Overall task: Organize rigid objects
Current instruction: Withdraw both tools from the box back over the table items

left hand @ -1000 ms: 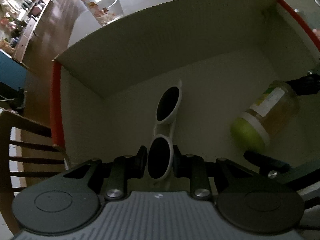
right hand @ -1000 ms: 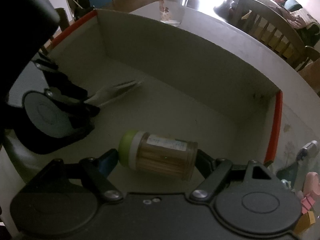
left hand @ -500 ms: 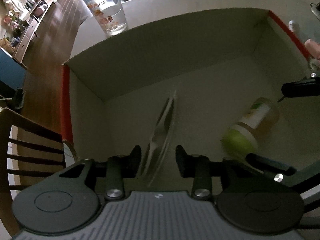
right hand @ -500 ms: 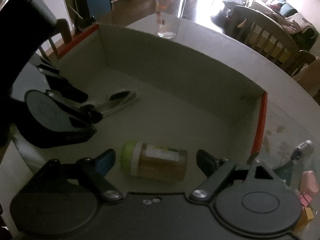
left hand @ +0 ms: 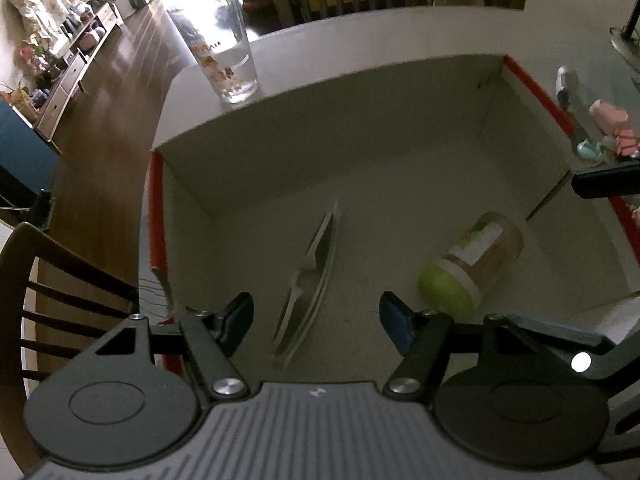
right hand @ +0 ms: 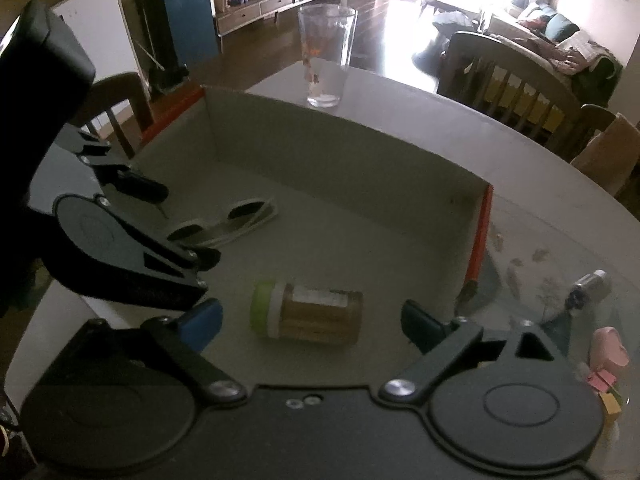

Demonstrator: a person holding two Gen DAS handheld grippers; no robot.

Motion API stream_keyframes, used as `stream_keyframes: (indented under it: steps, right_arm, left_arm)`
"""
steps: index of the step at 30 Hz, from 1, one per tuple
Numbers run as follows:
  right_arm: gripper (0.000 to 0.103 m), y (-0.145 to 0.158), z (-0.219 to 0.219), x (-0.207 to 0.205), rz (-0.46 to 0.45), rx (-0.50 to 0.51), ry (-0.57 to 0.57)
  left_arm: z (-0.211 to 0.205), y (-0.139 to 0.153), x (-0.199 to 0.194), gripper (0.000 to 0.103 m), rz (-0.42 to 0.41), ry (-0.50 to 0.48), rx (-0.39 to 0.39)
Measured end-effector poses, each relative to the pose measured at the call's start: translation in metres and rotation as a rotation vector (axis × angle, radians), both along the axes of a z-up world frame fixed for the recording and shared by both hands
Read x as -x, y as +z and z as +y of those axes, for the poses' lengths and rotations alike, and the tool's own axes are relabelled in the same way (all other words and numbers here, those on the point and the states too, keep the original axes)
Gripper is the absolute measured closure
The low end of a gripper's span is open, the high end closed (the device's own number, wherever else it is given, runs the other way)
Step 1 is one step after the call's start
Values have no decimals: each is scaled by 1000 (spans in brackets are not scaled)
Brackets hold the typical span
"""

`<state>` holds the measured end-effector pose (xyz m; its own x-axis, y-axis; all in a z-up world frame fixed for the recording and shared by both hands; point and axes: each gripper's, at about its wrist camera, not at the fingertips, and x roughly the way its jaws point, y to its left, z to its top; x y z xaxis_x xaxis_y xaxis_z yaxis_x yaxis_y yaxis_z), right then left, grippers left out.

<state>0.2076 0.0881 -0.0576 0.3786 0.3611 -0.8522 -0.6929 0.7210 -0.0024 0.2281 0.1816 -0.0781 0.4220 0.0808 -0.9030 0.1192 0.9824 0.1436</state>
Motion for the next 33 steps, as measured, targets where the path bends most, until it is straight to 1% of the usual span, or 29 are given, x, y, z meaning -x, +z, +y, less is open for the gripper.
stream_keyframes:
  steps: [4,7,9,17,18,20,28,33]
  right_arm:
    - [5,11,-7,7,-13,-37,-2]
    - [2,20,-12,14,-29,-60,3]
    - [2,26,-18,19,-33,-79,3]
    - [0,55,-50,39,-64,-177,-12]
    - [0,58,-54,41,-71,-186,-13]
    - [0,64,-62,45,-82,-203,-19]
    - [0,79,-97,67,-137,-281,-52]
    - [0,83,-119,76,-167,-300,-87]
  left_arm:
    - [0,13,11,34,-44,18,17]
    - [-2,25,23,34,-76,26,24]
    - [-3,32,29,34,-94,35,33]
    - [-12,52,48,34,-159,52,87]
    - [-14,55,51,33,-167,53,95]
    - [-17,61,58,22,-187,47,112]
    - [-38,86,81,21,-265,27,155]
    - [-52,93,91,20,-298,24,197]
